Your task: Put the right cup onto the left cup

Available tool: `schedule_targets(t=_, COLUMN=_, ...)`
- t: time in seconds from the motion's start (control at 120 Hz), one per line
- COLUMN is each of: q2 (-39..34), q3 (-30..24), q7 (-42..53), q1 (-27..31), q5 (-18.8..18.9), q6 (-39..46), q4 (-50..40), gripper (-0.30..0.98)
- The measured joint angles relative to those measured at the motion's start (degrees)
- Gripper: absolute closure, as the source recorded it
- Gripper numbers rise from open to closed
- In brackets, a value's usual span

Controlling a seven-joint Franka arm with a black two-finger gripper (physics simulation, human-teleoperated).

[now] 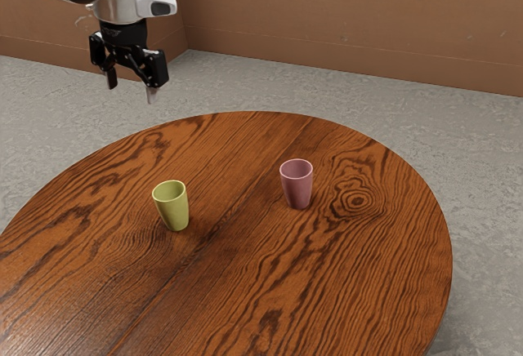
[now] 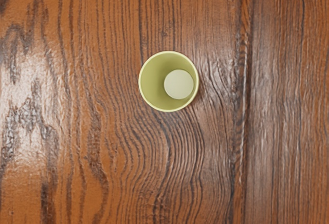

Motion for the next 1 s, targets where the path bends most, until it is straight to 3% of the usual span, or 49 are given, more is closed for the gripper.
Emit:
schedule_targets(t=0.258, q2=2.3, q3=-3.4, q7=-1.0, q1=1.8, q5=0.1, q6=1.8, q4=0.4, gripper=0.0)
schedule_targets(t=0.842, q2=25.1, q3=-9.1, q7=-7.5, q1=-1.2, q5=-0.1, q6=9.8, q4=14.8, gripper=0.0)
schedule_targets(t=1.0, q2=28.3, q3=-10.5, q7=-9.5, q1=-2.0, q5=0.1, q6=11.8, q4=16.1, gripper=0.0)
